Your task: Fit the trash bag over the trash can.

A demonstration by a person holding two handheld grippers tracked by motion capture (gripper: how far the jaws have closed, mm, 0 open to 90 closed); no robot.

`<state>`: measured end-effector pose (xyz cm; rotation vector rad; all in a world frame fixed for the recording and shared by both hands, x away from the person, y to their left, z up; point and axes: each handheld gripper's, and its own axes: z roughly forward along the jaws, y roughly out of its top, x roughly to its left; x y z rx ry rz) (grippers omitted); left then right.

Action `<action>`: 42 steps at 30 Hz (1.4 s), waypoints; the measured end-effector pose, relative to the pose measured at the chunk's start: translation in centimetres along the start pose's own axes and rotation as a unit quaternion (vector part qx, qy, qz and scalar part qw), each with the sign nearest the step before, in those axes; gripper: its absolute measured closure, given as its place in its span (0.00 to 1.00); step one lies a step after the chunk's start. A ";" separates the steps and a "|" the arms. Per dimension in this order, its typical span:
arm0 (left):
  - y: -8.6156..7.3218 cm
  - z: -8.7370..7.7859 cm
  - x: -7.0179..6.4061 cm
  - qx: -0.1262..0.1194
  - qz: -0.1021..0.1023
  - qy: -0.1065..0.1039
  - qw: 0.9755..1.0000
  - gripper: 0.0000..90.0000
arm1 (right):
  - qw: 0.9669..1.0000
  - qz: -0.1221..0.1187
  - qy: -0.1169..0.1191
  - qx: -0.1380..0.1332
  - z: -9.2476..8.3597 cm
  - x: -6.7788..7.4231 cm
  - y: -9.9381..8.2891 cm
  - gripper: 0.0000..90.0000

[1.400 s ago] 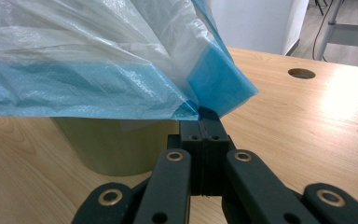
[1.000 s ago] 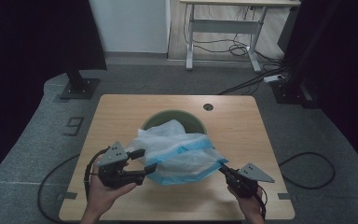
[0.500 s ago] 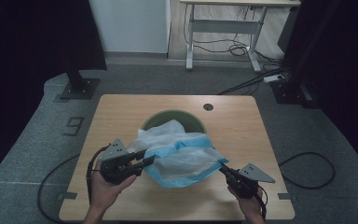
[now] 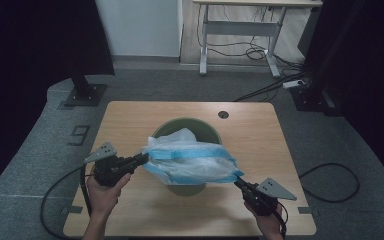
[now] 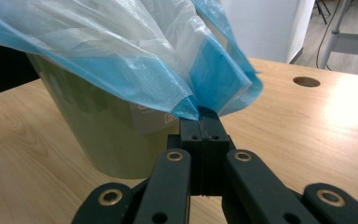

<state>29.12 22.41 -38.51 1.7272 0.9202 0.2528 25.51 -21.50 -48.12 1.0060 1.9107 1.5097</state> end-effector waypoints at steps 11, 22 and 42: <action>-2.2 0.2 1.6 0.028 -0.013 0.002 1.000 0.98 | 0.999 -0.012 0.019 0.022 0.0 0.9 -1.4 0.99; -2.7 0.1 1.9 0.033 -0.012 0.003 0.999 0.98 | 0.998 -0.006 0.058 -0.027 -7.2 2.1 0.8 0.55; -2.4 0.1 2.3 0.034 -0.009 0.002 0.999 0.98 | 0.997 -0.064 0.031 0.040 3.0 -2.2 6.9 0.58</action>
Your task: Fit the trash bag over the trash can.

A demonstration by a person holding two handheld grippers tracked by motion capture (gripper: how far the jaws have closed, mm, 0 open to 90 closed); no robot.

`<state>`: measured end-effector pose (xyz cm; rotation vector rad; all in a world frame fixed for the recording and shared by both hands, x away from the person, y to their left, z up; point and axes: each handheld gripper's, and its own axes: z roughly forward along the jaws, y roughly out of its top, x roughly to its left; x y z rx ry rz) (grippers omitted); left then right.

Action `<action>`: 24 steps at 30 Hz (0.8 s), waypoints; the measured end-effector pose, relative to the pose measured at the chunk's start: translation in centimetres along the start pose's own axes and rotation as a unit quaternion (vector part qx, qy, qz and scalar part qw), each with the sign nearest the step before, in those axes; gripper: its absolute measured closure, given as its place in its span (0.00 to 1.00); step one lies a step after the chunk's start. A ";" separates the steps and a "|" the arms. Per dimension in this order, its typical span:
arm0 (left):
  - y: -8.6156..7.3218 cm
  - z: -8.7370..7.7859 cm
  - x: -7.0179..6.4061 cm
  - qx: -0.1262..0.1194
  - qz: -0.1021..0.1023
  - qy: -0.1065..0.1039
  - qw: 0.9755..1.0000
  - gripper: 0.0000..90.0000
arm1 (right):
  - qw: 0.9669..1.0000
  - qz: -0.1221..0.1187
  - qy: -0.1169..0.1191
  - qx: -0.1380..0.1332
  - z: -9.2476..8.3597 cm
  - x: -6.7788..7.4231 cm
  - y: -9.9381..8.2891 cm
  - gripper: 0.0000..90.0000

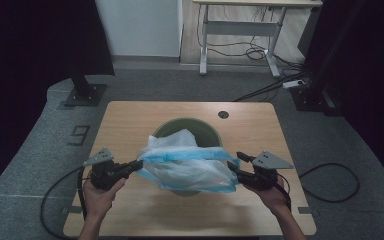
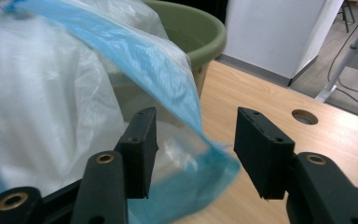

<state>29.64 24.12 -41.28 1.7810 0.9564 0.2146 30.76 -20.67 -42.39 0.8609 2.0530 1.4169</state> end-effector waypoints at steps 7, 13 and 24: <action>0.0 0.0 0.3 -0.003 -0.002 -0.001 1.000 0.98 | 1.000 -0.019 0.007 0.010 2.2 -0.1 1.1 0.86; 0.5 0.0 0.5 -0.002 0.002 -0.001 1.000 0.98 | 1.000 -0.023 0.000 -0.001 1.8 -0.9 2.8 0.97; 2.9 0.0 0.9 0.011 0.015 0.012 1.000 0.98 | 0.999 -0.030 -0.034 0.004 3.3 -1.9 5.0 0.96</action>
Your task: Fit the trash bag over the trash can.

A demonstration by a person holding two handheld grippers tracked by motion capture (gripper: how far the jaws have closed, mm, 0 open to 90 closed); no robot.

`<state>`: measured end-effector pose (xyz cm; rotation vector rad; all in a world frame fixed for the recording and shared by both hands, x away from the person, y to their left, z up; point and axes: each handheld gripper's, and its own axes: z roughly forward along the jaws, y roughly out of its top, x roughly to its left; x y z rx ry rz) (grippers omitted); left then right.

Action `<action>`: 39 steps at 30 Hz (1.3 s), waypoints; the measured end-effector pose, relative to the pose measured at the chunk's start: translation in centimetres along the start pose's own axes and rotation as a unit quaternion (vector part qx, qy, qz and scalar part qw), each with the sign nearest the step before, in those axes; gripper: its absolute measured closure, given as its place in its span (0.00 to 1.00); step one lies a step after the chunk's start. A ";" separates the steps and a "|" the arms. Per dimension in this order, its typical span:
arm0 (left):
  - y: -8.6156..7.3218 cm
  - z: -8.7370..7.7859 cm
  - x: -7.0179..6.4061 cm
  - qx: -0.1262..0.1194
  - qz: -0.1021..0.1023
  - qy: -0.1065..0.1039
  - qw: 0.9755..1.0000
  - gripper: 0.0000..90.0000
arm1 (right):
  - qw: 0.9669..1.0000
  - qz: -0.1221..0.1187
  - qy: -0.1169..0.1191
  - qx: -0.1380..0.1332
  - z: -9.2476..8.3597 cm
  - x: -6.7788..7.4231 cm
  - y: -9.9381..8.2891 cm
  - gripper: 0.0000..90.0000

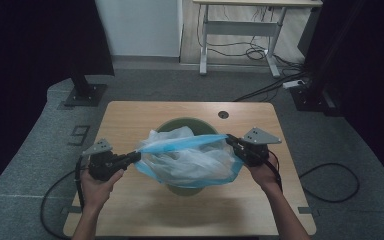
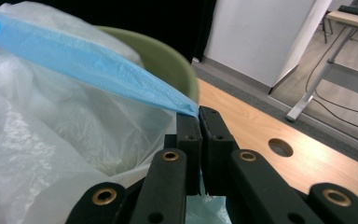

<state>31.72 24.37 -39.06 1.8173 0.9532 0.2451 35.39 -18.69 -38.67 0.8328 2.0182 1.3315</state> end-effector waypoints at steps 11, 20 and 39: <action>1.5 0.7 1.6 0.006 -0.011 -0.003 1.000 0.97 | 0.998 0.000 0.025 -0.049 2.0 -2.2 0.1 0.95; 2.9 1.0 1.8 0.005 -0.012 -0.001 1.000 0.97 | 0.998 -0.015 0.039 -0.039 2.7 -3.7 1.9 0.96; 3.5 4.0 4.7 0.037 -0.057 0.015 0.998 0.97 | 0.998 0.012 -0.038 0.054 9.4 -4.5 2.2 0.93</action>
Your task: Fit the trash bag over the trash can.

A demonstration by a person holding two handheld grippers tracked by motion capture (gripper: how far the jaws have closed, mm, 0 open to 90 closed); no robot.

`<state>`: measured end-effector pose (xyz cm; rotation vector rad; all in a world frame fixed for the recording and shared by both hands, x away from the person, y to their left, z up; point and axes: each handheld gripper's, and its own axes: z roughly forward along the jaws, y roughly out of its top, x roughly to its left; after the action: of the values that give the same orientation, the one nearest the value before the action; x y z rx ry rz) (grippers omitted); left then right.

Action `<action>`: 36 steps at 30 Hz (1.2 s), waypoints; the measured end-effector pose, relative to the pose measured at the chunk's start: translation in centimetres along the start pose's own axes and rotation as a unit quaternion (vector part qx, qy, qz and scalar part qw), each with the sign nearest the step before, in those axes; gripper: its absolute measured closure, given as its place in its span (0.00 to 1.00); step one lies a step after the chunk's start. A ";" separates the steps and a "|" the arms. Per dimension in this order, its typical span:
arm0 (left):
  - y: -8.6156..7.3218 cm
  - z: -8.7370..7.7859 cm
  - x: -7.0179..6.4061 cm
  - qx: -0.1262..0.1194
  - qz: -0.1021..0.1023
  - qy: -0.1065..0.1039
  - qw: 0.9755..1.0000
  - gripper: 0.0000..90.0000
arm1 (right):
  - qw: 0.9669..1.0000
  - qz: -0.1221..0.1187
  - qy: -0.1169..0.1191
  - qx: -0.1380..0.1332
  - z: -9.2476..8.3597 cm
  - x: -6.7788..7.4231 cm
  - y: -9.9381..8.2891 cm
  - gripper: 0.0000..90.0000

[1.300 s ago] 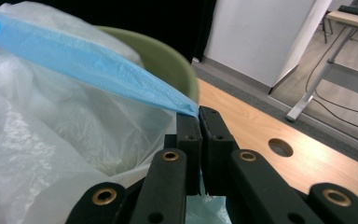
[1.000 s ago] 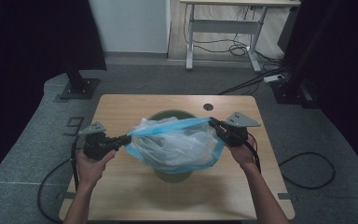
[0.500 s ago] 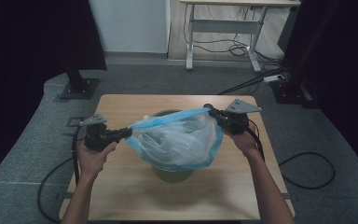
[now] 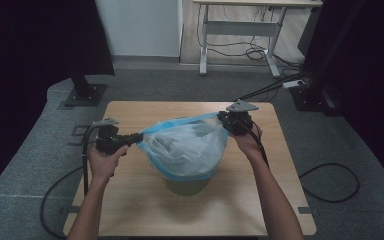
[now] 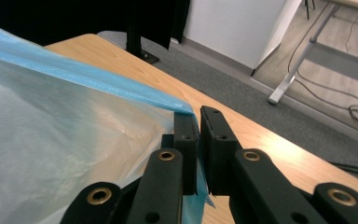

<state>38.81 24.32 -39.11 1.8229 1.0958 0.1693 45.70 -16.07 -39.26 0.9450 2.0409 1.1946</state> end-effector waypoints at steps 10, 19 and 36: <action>0.1 2.4 1.3 0.024 -0.027 -0.001 0.999 0.97 | 0.999 0.030 0.018 0.033 2.9 0.0 -1.3 0.93; -0.1 4.7 1.6 0.052 -0.043 -0.006 0.998 0.97 | 0.994 0.066 0.059 0.063 4.7 0.4 -2.7 0.95; -1.8 6.5 2.5 0.076 -0.061 -0.010 0.995 0.98 | 0.985 0.099 0.093 0.104 6.0 1.3 -5.1 0.99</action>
<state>42.75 22.12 -44.75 1.8800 1.2310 -0.0049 48.09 -13.89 -46.52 1.1994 2.2990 1.2278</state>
